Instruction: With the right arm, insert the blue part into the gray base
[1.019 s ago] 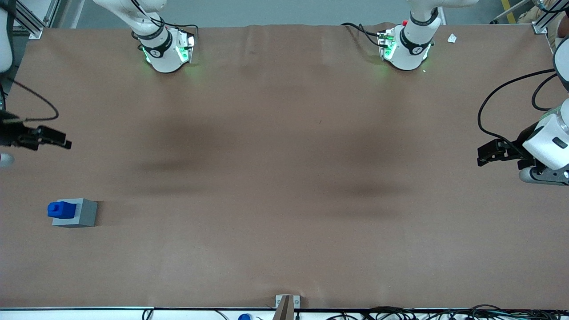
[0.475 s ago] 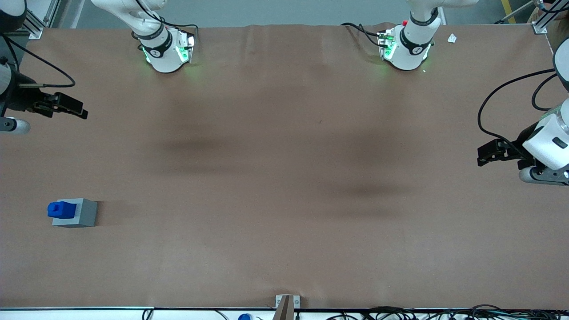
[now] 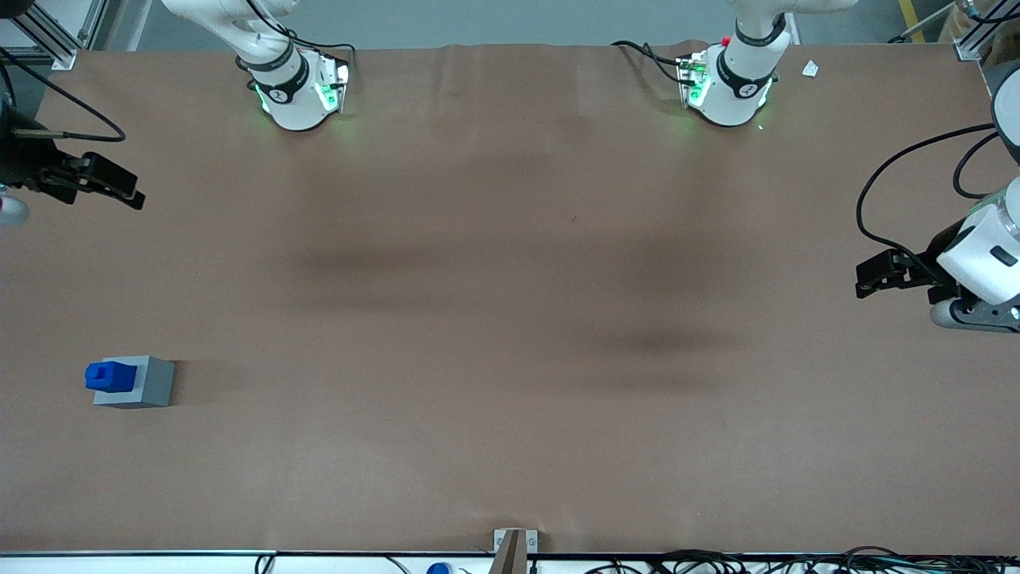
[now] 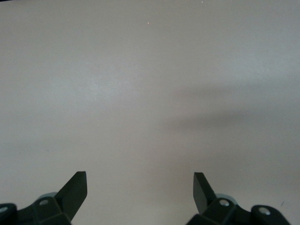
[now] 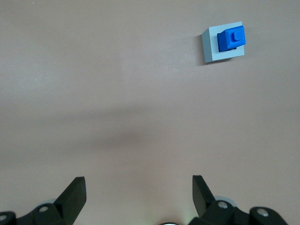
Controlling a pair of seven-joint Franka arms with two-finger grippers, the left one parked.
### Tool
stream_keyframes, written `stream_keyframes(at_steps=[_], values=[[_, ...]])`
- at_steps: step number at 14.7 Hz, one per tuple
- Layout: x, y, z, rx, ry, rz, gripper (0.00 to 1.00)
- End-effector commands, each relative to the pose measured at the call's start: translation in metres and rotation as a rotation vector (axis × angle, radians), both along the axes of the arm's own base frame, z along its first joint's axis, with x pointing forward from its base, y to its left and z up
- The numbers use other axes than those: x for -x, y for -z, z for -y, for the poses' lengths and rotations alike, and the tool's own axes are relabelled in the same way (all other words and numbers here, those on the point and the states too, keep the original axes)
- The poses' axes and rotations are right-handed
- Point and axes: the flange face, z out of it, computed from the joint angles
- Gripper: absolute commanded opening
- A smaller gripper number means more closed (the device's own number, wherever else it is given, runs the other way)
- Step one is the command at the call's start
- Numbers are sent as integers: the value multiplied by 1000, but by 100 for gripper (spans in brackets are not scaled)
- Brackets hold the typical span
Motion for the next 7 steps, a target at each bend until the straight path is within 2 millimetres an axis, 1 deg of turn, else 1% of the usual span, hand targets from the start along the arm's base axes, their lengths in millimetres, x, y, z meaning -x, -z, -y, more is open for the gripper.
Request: stream_keyframes(at_steps=[1, 4, 7], values=[[-5, 0, -1, 15, 6, -10, 100], [-6, 2, -2, 13, -26, -14, 100], [-6, 1, 2, 11, -71, -10, 100]])
